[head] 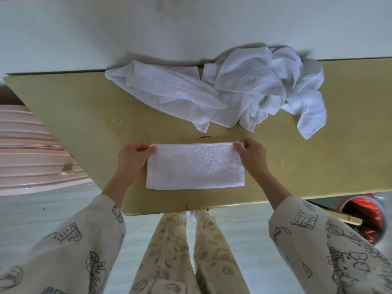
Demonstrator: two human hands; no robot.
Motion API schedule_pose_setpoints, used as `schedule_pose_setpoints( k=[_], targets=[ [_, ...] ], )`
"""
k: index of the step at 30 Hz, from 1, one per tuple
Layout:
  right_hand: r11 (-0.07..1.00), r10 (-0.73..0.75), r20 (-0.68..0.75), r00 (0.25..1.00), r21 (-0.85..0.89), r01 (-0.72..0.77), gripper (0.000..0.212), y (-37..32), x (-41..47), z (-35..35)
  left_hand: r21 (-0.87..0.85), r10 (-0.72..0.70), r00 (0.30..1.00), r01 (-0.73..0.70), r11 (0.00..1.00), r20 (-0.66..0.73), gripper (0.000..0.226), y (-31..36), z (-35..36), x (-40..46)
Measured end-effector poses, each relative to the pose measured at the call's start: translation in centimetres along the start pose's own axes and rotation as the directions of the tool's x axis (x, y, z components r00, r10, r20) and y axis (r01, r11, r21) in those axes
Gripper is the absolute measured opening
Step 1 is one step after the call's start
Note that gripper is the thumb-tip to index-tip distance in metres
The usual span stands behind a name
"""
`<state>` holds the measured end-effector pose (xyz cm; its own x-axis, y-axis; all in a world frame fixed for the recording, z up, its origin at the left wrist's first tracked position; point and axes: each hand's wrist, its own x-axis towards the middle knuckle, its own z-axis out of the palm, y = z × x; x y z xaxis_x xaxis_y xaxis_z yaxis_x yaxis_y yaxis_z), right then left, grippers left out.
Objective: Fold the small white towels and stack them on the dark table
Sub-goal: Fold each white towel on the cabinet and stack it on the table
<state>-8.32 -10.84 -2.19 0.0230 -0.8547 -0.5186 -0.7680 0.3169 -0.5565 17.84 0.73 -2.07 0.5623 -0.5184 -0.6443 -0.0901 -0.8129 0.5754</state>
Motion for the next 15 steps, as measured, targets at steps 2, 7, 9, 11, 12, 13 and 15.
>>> schedule_pose_setpoints(
  k=[2, 7, 9, 11, 12, 13, 15],
  targets=[
    [1.0, 0.002, -0.003, 1.0, -0.001, -0.002, 0.018, -0.07, 0.1, 0.1, 0.005, -0.015, 1.0, 0.016, 1.0, -0.013, 0.015, 0.19, 0.15, 0.03],
    [1.0, 0.016, -0.004, 1.0, -0.004, -0.016, 0.017, -0.09, 0.29, 0.26, 0.021, -0.035, 0.998, 0.036, 0.999, -0.046, 0.009, 0.53, 0.43, -0.06],
    [1.0, 0.014, -0.006, 1.0, -0.019, -0.014, 0.017, -0.05, 0.41, 0.28, 0.003, -0.045, 0.998, 0.045, 0.999, -0.05, 0.008, 0.62, 0.51, -0.07],
    [0.999, 0.009, -0.007, 1.0, -0.031, -0.01, 0.017, -0.05, 0.5, 0.23, -0.009, -0.051, 0.997, 0.05, 0.999, -0.056, 0.009, 0.74, 0.63, -0.12],
    [0.999, 0.009, -0.005, 1.0, -0.037, -0.009, 0.017, -0.05, 0.51, 0.19, -0.009, -0.051, 0.997, 0.051, 0.999, -0.059, 0.009, 0.81, 0.67, -0.16],
    [0.999, 0.01, -0.004, 1.0, -0.041, -0.01, 0.017, -0.05, 0.53, 0.16, -0.01, -0.052, 0.997, 0.051, 0.999, -0.062, 0.01, 0.79, 0.69, -0.15],
    [0.999, 0.005, -0.006, 1.0, -0.039, -0.005, 0.019, -0.05, 0.55, 0.2, -0.013, -0.052, 0.996, 0.051, 0.999, -0.07, 0.012, 0.72, 0.7, -0.1]
  ],
)
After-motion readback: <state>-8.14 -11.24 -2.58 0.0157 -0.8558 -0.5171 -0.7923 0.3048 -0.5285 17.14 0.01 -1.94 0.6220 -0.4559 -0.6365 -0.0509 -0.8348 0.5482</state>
